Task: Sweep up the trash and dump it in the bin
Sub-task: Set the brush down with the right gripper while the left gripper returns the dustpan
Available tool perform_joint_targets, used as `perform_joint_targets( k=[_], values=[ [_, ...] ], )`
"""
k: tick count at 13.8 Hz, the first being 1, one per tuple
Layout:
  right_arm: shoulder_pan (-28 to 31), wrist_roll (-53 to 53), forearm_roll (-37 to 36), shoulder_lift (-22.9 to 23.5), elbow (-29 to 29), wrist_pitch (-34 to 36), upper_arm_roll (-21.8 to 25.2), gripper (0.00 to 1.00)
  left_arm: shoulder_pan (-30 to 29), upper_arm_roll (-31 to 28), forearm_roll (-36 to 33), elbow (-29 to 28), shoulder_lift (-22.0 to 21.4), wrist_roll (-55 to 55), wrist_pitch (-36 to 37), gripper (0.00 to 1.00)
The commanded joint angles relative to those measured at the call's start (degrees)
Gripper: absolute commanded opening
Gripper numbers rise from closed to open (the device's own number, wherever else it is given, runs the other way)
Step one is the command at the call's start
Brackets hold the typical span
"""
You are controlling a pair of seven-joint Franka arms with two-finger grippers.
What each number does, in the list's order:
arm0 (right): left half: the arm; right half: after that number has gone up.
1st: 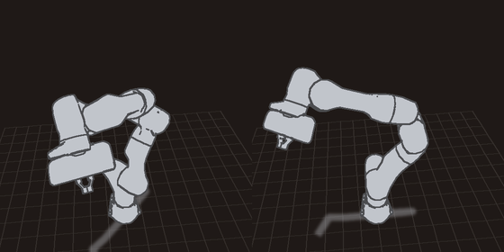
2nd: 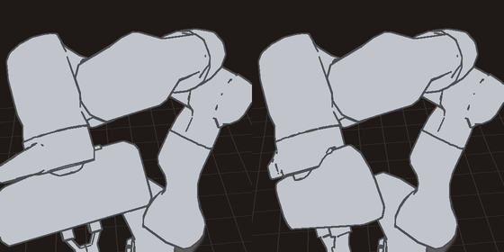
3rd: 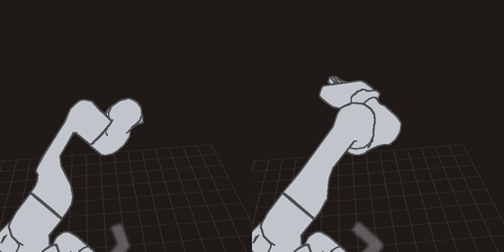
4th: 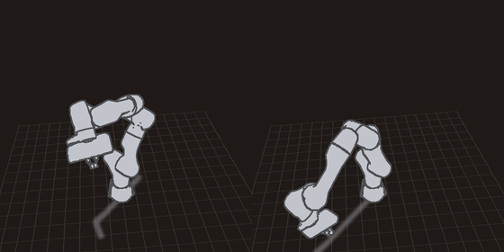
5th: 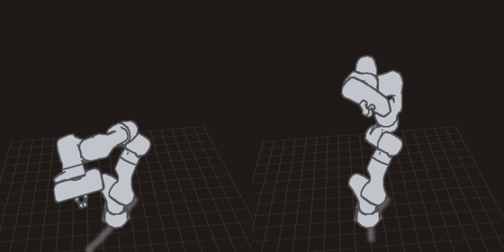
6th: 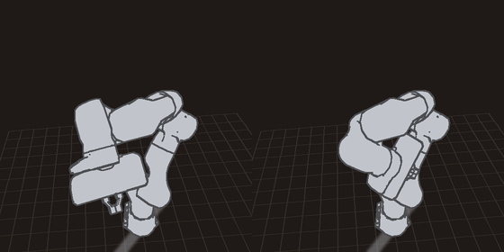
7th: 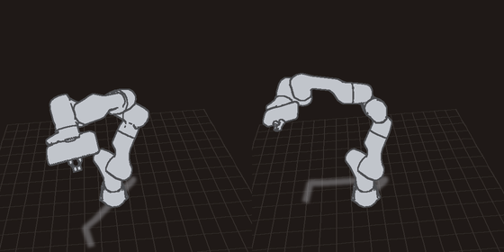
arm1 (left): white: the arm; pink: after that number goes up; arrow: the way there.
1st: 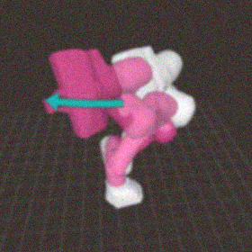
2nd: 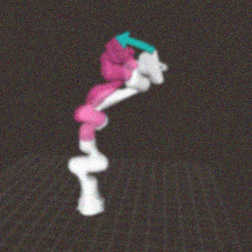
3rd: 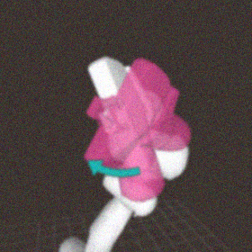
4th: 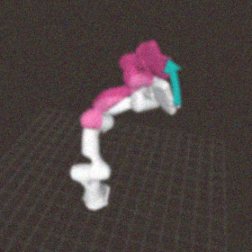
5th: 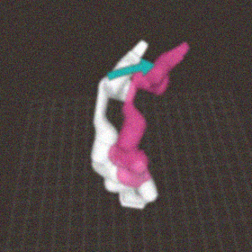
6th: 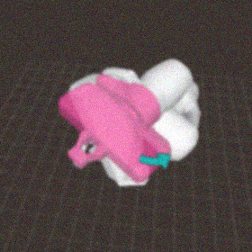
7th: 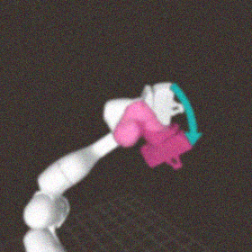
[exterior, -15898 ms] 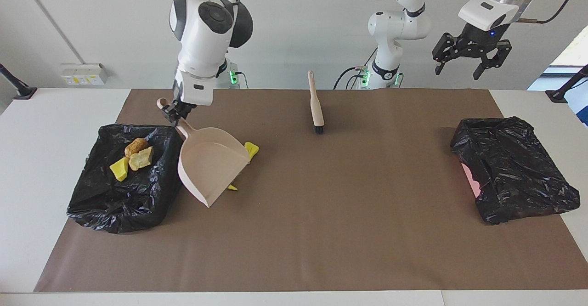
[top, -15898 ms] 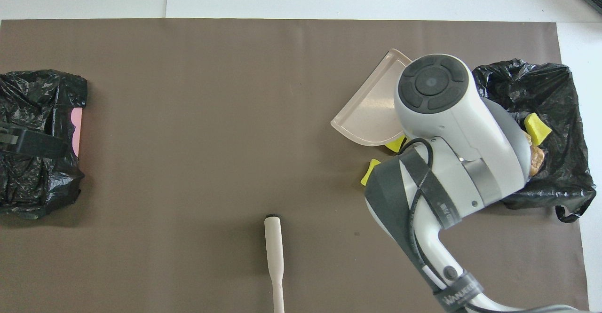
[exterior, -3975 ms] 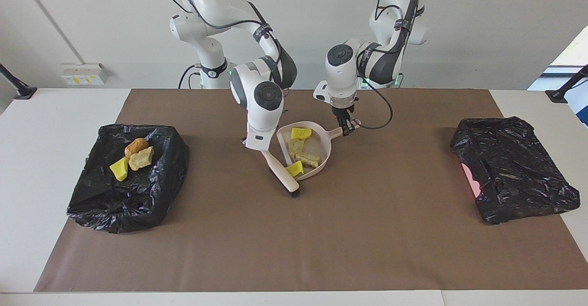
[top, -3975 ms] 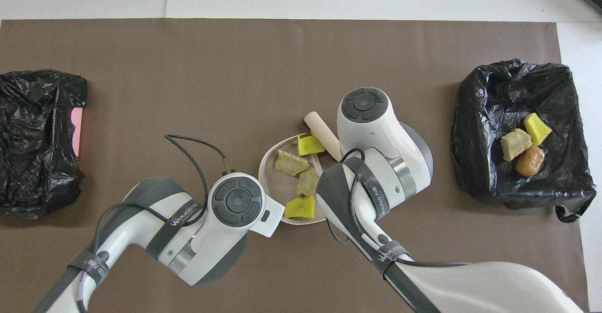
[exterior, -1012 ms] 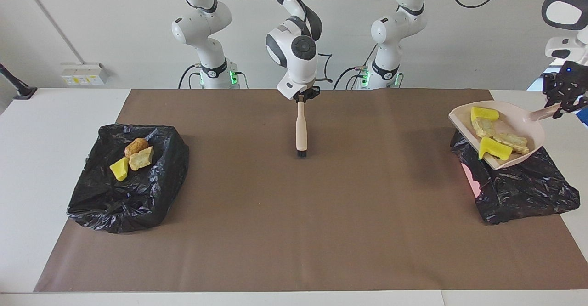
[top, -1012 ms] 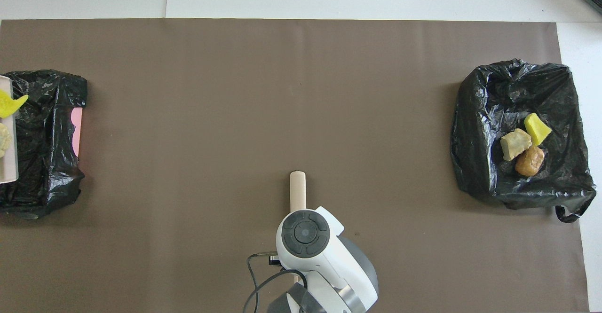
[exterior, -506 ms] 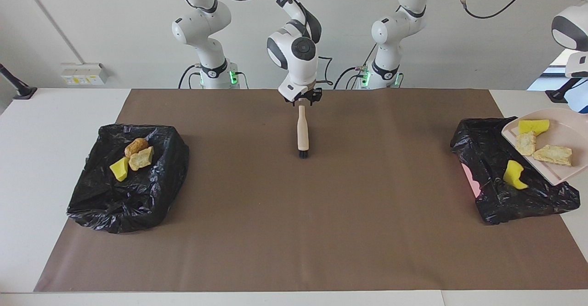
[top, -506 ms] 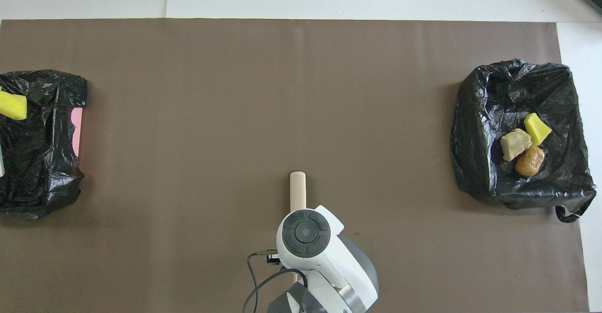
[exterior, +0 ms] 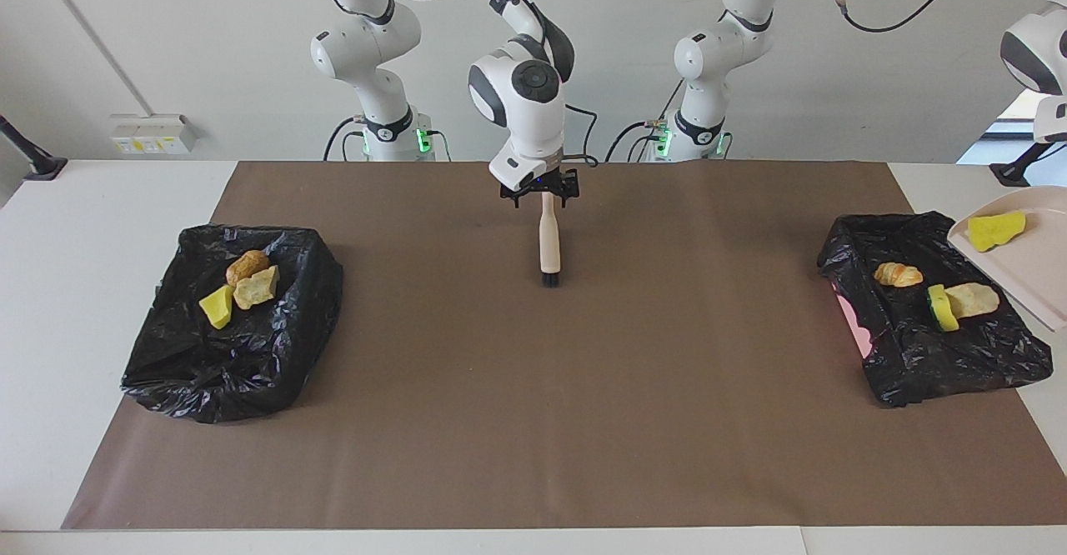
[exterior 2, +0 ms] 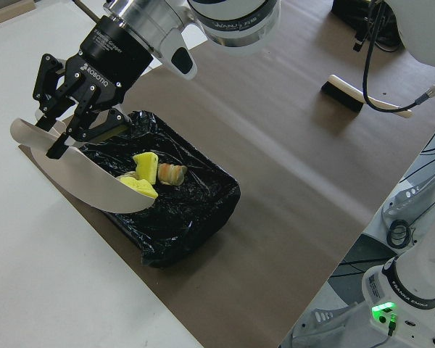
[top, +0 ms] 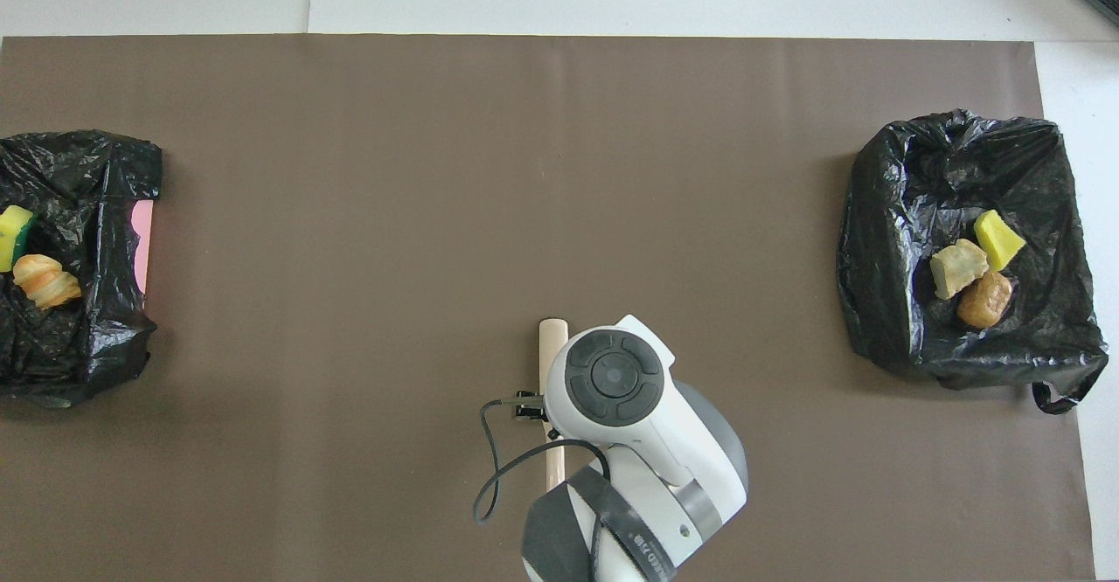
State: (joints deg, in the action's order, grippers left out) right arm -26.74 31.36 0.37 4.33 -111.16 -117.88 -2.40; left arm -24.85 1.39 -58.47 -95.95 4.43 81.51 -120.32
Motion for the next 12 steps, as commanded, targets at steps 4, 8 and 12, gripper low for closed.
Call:
perform_joint_targets(
  k=[4, 8, 12],
  values=[
    [10.7, -12.5, -3.4, -2.2, 10.3, 8.8, -0.5, 1.0, 3.5, 1.1, -1.0, 0.8, -1.3, -0.9, 5.5, 0.0],
    [17.9, -21.4, -2.3, -3.3, 19.5, 21.3, -0.4, 1.0, 7.4, 1.4, 14.9, 0.9, -1.9, -2.2, 9.4, 0.0],
    [24.0, -25.6, -0.3, -4.5, 24.8, 30.8, -0.3, 1.0, 13.2, 1.5, 32.5, 0.3, -1.6, -10.8, 14.1, 0.0]
  ],
)
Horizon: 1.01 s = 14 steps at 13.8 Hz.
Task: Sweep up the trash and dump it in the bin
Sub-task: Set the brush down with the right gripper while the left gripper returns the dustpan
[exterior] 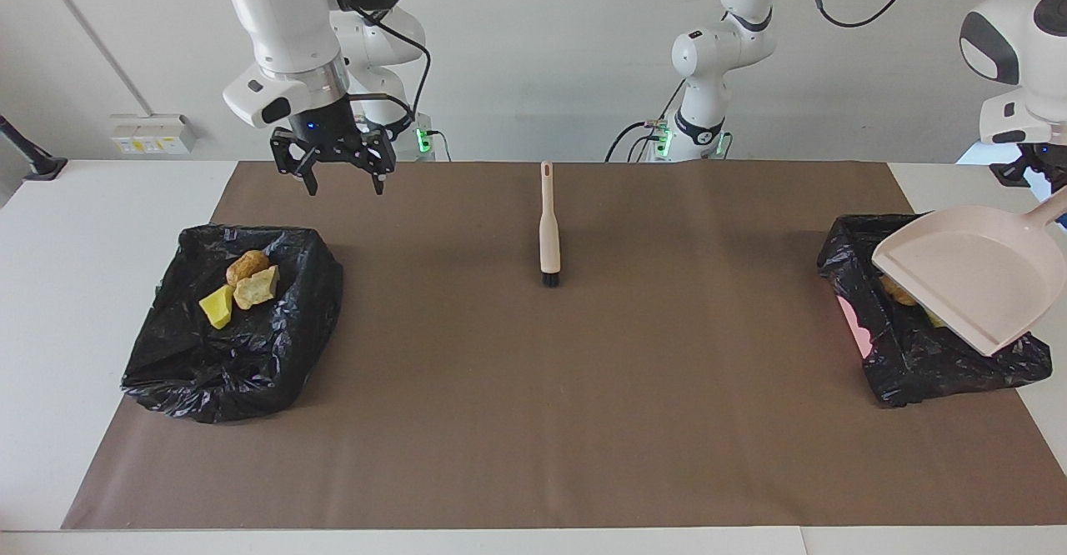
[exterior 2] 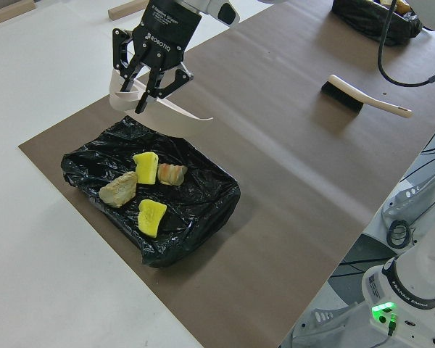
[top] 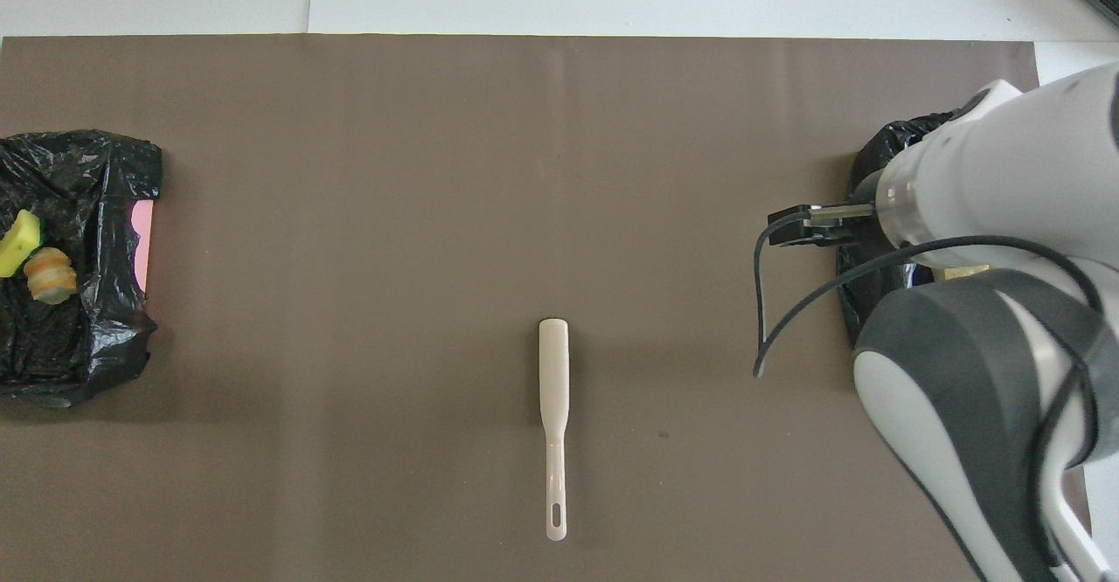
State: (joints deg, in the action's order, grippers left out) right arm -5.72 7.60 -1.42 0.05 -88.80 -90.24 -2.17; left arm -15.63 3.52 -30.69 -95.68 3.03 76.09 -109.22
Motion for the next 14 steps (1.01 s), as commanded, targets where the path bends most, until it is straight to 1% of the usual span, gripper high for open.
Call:
perform_joint_targets(
  k=[1, 3, 4, 5, 6, 7, 9, 10, 12, 13, 14],
  values=[
    [4.5, -2.3, 1.5, -0.6, 3.2, 5.0, -0.6, 1.0, 7.1, -0.5, 5.5, 0.1, 0.0, -10.7, 4.4, 0.0],
    [5.8, -3.3, 1.5, -0.7, 6.0, 9.7, -0.3, 1.0, 12.6, -0.6, 10.9, 0.2, 0.6, -21.6, 6.2, 0.0],
    [5.8, -3.3, 1.5, -2.6, 4.8, 9.0, 0.4, 1.0, 14.8, -0.6, 13.0, 0.3, 0.8, -26.9, 6.9, 0.0],
    [5.7, -3.2, 1.5, -3.9, 0.7, 8.2, 0.5, 1.0, 17.5, -0.6, 14.2, 0.3, 1.8, -32.9, 7.5, 0.0],
    [5.5, -3.3, 1.3, -4.5, -0.4, 7.3, 0.6, 1.0, 19.8, -0.6, 16.0, 0.5, 2.5, -38.6, 7.8, 0.0],
    [5.5, -3.3, 1.4, -4.7, -0.6, 7.2, 0.4, 1.0, 22.6, -0.6, 18.5, 0.6, 3.6, -43.4, 8.0, 0.0],
    [5.6, -3.2, 1.5, -4.6, -0.8, 5.3, 0.5, 1.0, 26.9, -0.6, 21.3, 1.5, 5.7, -53.8, 8.2, 0.0],
    [5.6, -3.2, 1.5, -4.7, -1.2, 4.8, 0.5, 1.0, 29.4, -0.6, 22.0, 4.2, 8.2, -58.2, 8.9, 0.0],
    [5.9, -3.3, 2.0, -4.7, -1.2, 4.6, 0.8, 1.0, 35.6, -0.6, 22.4, 12.8, 16.5, -70.7, 12.4, 0.0],
    [6.9, -3.4, 3.2, -4.7, -1.3, 4.6, 1.3, 1.0, 37.2, -0.5, 23.9, 16.3, 19.4, -77.3, 12.4, 0.0],
    [8.4, -4.7, 3.4, -4.7, -1.6, 4.6, 1.4, 1.0, 38.3, -0.6, 27.0, 18.4, 21.0, -81.8, 12.0, 0.0]
  ],
)
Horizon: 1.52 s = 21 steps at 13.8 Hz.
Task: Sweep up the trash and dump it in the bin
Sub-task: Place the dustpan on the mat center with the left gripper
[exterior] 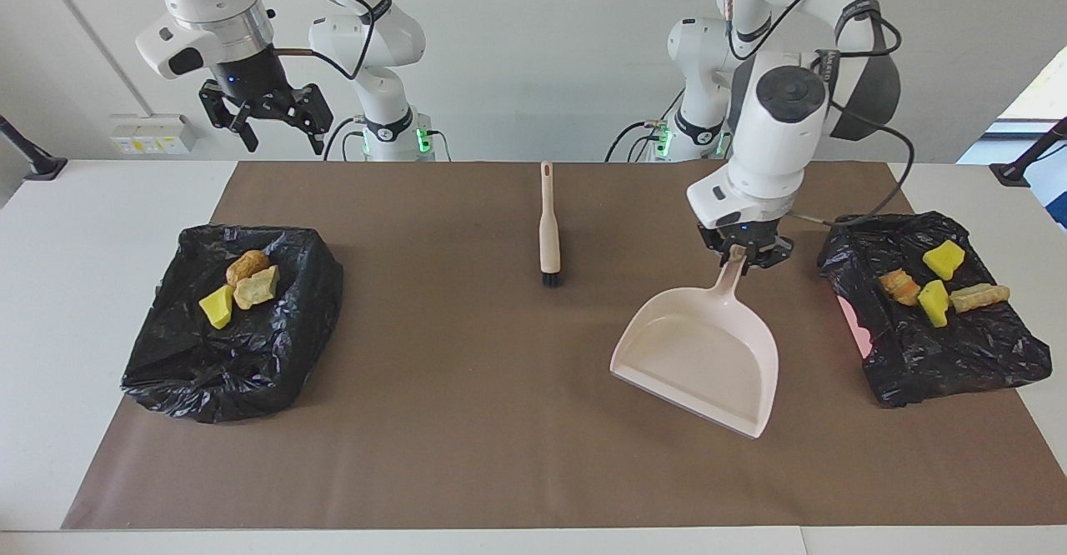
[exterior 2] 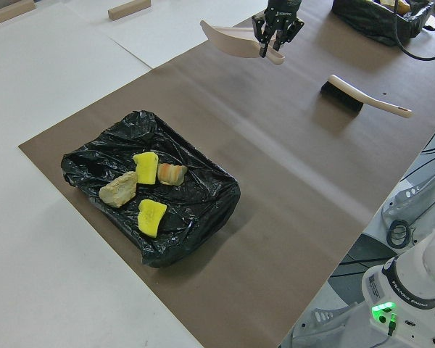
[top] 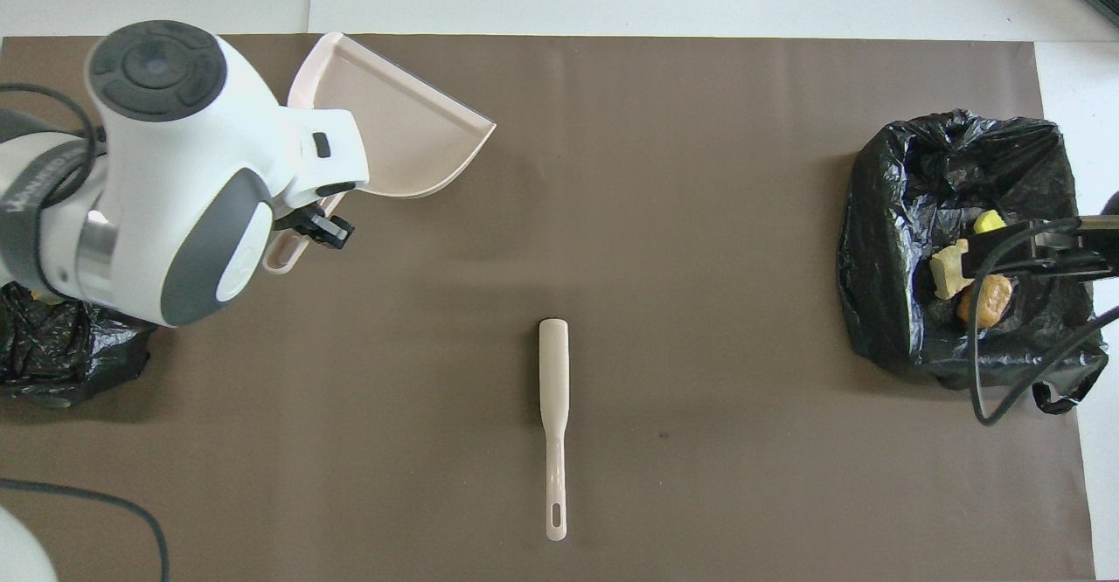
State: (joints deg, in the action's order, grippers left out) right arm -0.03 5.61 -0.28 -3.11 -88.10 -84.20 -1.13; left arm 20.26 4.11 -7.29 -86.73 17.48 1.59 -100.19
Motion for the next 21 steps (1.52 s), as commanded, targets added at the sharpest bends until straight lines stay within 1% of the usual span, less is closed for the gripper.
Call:
perform_joint_targets(
  k=[1, 2, 3, 4, 5, 6, 7, 8, 10, 13, 14, 15, 16, 17, 18, 19, 20, 21],
  values=[
    [3.2, -5.1, 2.2, -1.5, -2.4, -1.5, 0.4, 1.0, 4.4, -1.2, 4.7, 11.4, 8.9, -11.4, 2.5, 0.0],
    [3.4, -5.9, 2.2, -1.5, -2.4, -1.5, 0.4, 1.0, 6.2, -1.2, 5.0, 14.4, 11.8, -15.6, 1.9, 0.0],
    [3.4, -6.2, 2.2, -0.9, -1.6, -1.4, 0.3, 1.0, 7.1, -1.0, 5.0, 18.6, 15.4, -19.4, 1.5, 0.0],
    [3.3, -6.4, 2.3, -0.6, 0.4, -0.3, 0.2, 1.0, 8.5, -1.0, 5.0, 20.5, 17.2, -21.1, 1.1, 0.0],
    [3.3, -7.2, 1.8, -0.3, 1.3, 1.1, 0.2, 1.0, 9.6, -1.2, 5.1, 20.9, 18.4, -23.2, -0.4, 0.0],
    [3.4, -9.3, 2.1, -0.3, 1.3, 1.0, 0.2, 1.0, 10.7, -1.2, 5.1, 21.1, 20.2, -25.5, -2.4, 0.0],
    [3.3, -11.0, 2.1, -0.4, 1.0, 0.8, 0.2, 1.0, 12.1, -1.3, 5.1, 22.2, 23.7, -27.3, -4.5, 0.0],
    [2.9, -10.9, 1.7, -0.5, 0.9, 0.6, 0.2, 1.0, 12.9, -1.2, 5.1, 24.3, 25.9, -28.5, -5.4, 0.0],
    [2.5, -10.2, 1.1, -0.8, 0.3, 0.0, 0.2, 1.0, 13.0, -0.3, 5.4, 24.5, 26.5, -28.9, -6.9, 0.0],
    [2.5, -8.7, 1.2, -1.1, -0.2, 0.0, 0.1, 1.0, 12.3, 0.4, 6.6, 23.4, 25.8, -28.4, -6.0, 0.0],
    [2.5, -7.7, 1.2, -1.3, -0.7, 0.0, -0.2, 1.0, 12.1, 0.3, 6.6, 23.3, 25.7, -28.4, -5.8, 0.1],
    [2.3, -5.9, 1.2, -1.5, -0.9, -0.1, -0.5, 1.0, 12.1, 0.2, 6.5, 22.4, 25.1, -28.4, -5.6, 0.56],
    [2.3, -3.8, 1.2, -1.8, -1.5, 0.0, -1.2, 1.0, 12.2, 0.0, 6.0, 20.9, 24.4, -28.5, -5.8, 0.8],
    [2.3, -2.1, 1.2, -2.9, -2.8, 0.1, -2.4, 1.0, 12.1, -0.1, 5.8, 20.6, 23.7, -28.5, -6.0, 1.0],
    [2.3, -1.0, 1.2, -3.6, -3.7, 0.0, -2.8, 1.0, 12.2, -0.2, 5.8, 20.6, 23.1, -28.9, -6.2, 1.0],
    [2.4, -1.2, 1.2, -3.3, -3.5, -0.2, -2.8, 1.0, 12.0, -0.3, 5.7, 19.7, 20.5, -28.5, -6.1, 1.0],
    [3.1, -1.6, 1.8, -2.8, -3.1, -0.3, -2.7, 1.0, 10.9, -0.6, 5.6, 17.0, 17.7, -28.0, -6.2, 1.0],
    [3.5, -1.6, 2.4, -2.5, -2.6, -1.2, -2.0, 1.0, 9.4, -0.7, 5.3, 13.7, 13.4, -26.0, -6.2, 1.0]
  ],
)
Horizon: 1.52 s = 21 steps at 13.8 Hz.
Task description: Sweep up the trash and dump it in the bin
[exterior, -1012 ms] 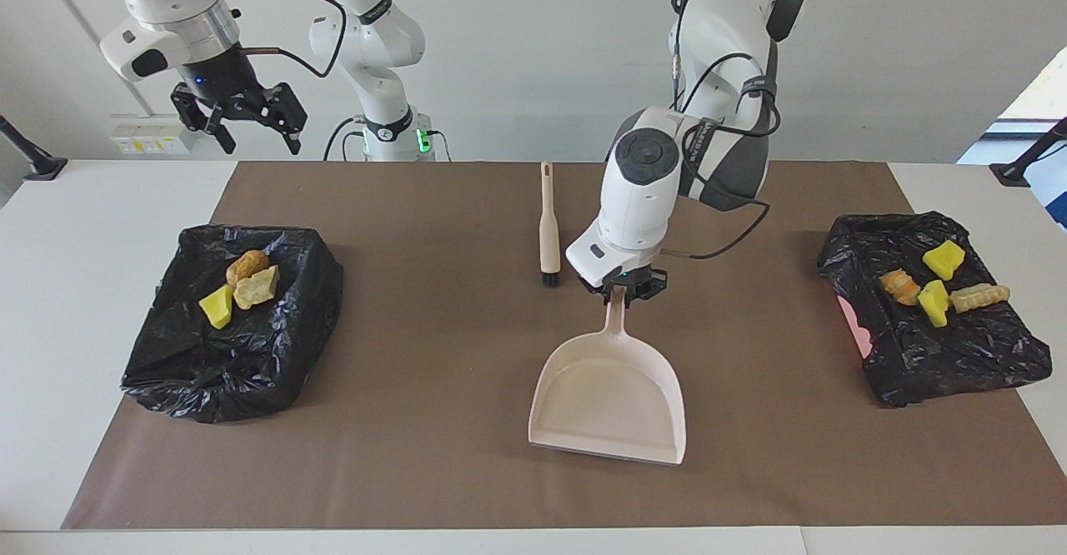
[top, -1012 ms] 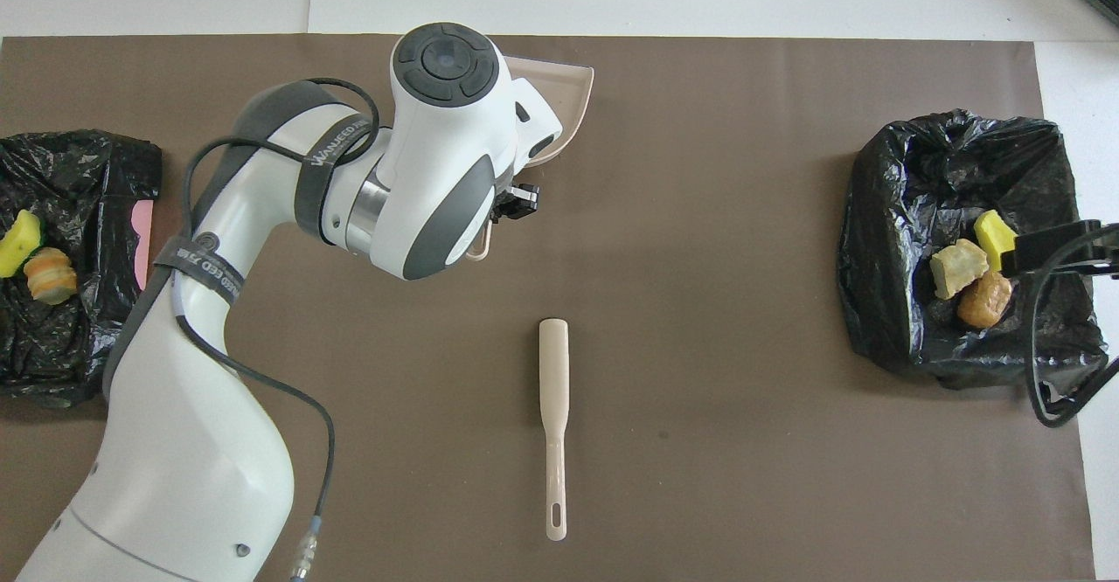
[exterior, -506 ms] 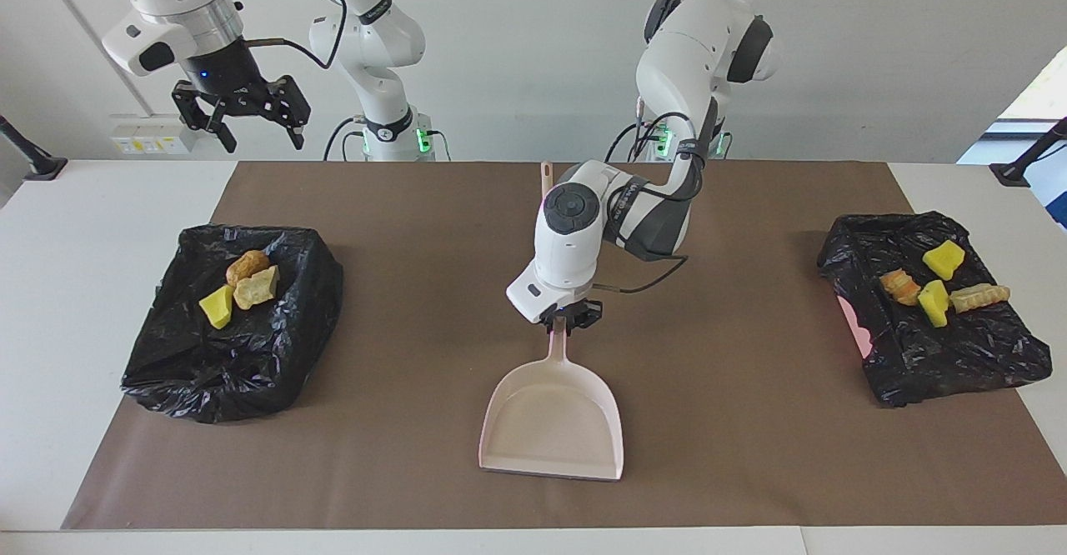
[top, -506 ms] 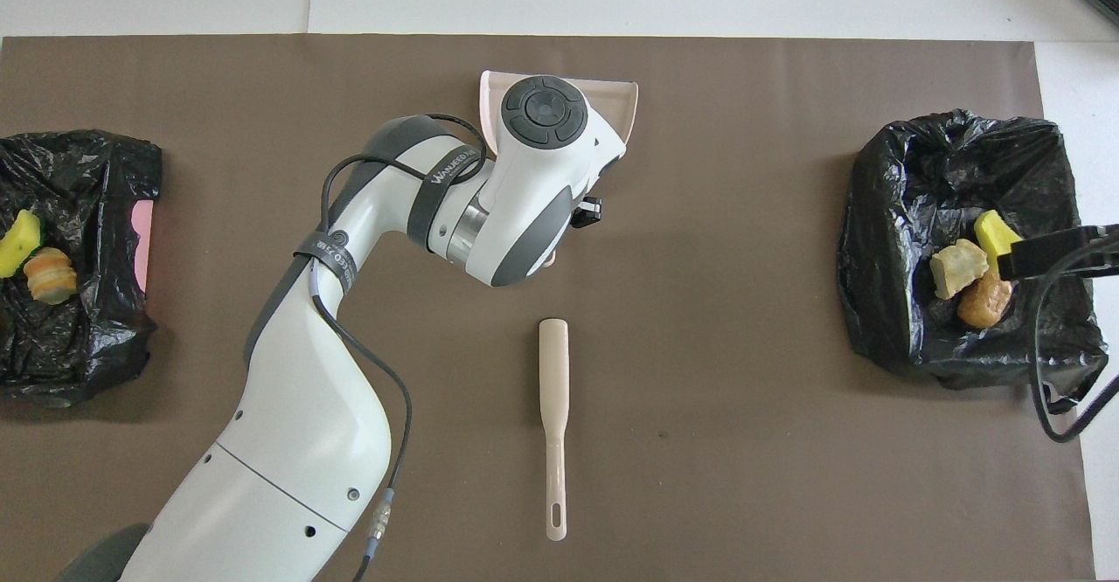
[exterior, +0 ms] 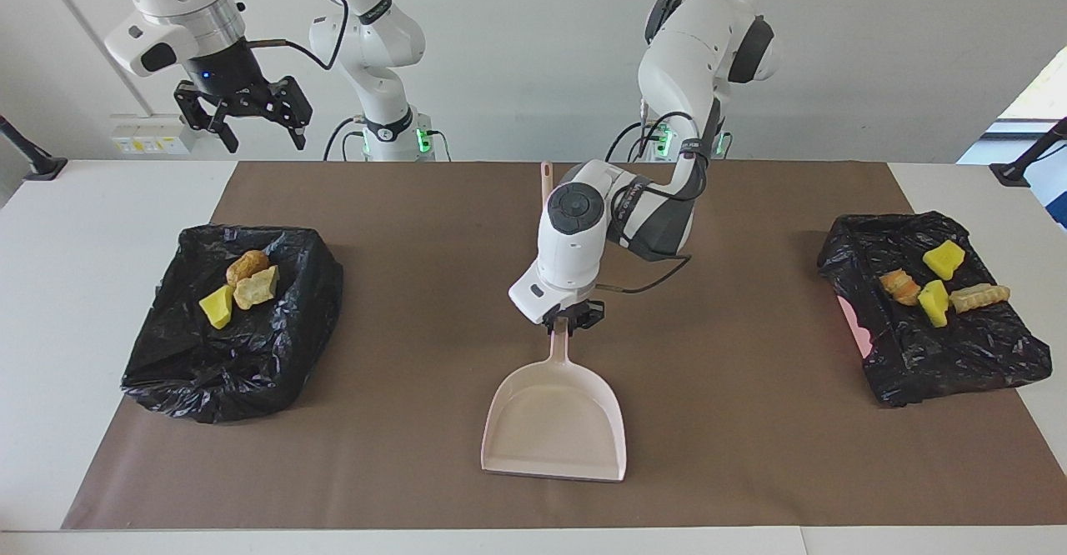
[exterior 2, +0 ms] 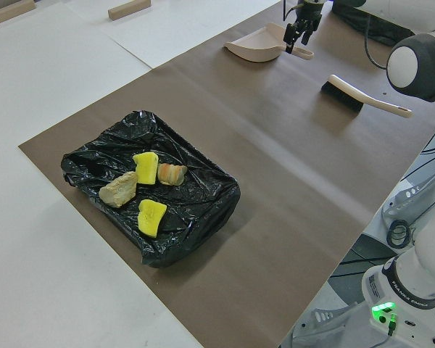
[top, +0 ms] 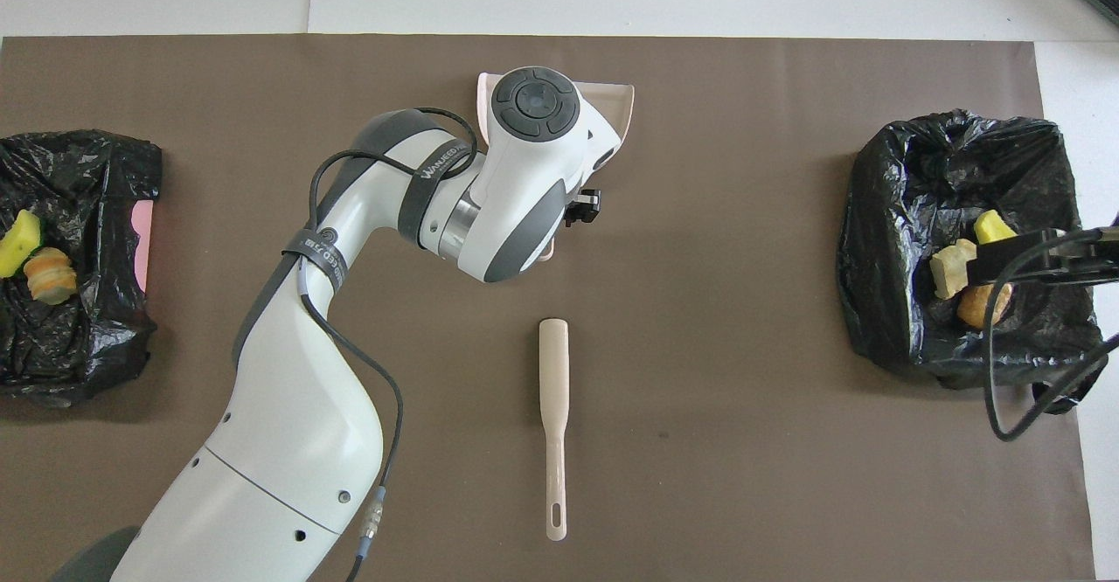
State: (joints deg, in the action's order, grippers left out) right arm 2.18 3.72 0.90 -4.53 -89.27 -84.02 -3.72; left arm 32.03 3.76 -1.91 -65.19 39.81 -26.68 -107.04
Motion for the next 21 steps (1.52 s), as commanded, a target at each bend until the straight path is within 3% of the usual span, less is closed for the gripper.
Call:
perform_joint_targets(
  k=[1, 6, 9, 12, 15, 18, 19, 21],
  values=[
    [1.6, 0.3, 1.3, -0.9, -1.2, -1.5, 0.8, 1.0, -3.5, -0.4, 0.0, -11.6, -13.2, 5.4, 0.8, 1.0],
    [1.7, 0.3, 1.3, 0.0, 0.1, -1.5, 1.3, 1.0, -11.7, -0.4, 0.1, -27.8, -34.1, 16.7, 2.6, 1.0],
    [0.9, 0.4, 0.9, -0.3, 0.0, -1.1, 1.2, 1.0, -16.6, -0.5, 0.1, -28.2, -40.1, 23.4, 8.8, 1.0],
    [0.8, 0.4, 1.0, -0.3, 0.0, -1.1, 1.2, 1.0, -20.8, -0.9, 0.7, -25.7, -42.3, 31.0, 13.9, 1.0],
    [0.9, 0.4, 0.9, -0.3, 0.0, -1.1, 1.2, 1.0, -22.2, -1.2, 0.8, -19.8, -41.6, 31.2, 20.5, 1.0],
    [0.9, 0.4, 1.0, -0.2, 0.0, -1.1, 1.3, 1.0, -22.8, -2.1, 1.0, -18.8, -41.1, 31.7, 22.6, 1.0],
    [0.8, 0.4, 1.0, -0.2, 0.0, -1.1, 1.2, 1.0, -23.6, -2.1, 1.9, -18.0, -40.5, 31.6, 23.0, 1.0],
    [0.3, 0.8, -0.3, -0.1, -0.2, -1.1, 1.4, 1.0, -25.8, -2.1, 3.4, -10.4, -35.9, 31.5, 28.1, 1.0]
  ],
)
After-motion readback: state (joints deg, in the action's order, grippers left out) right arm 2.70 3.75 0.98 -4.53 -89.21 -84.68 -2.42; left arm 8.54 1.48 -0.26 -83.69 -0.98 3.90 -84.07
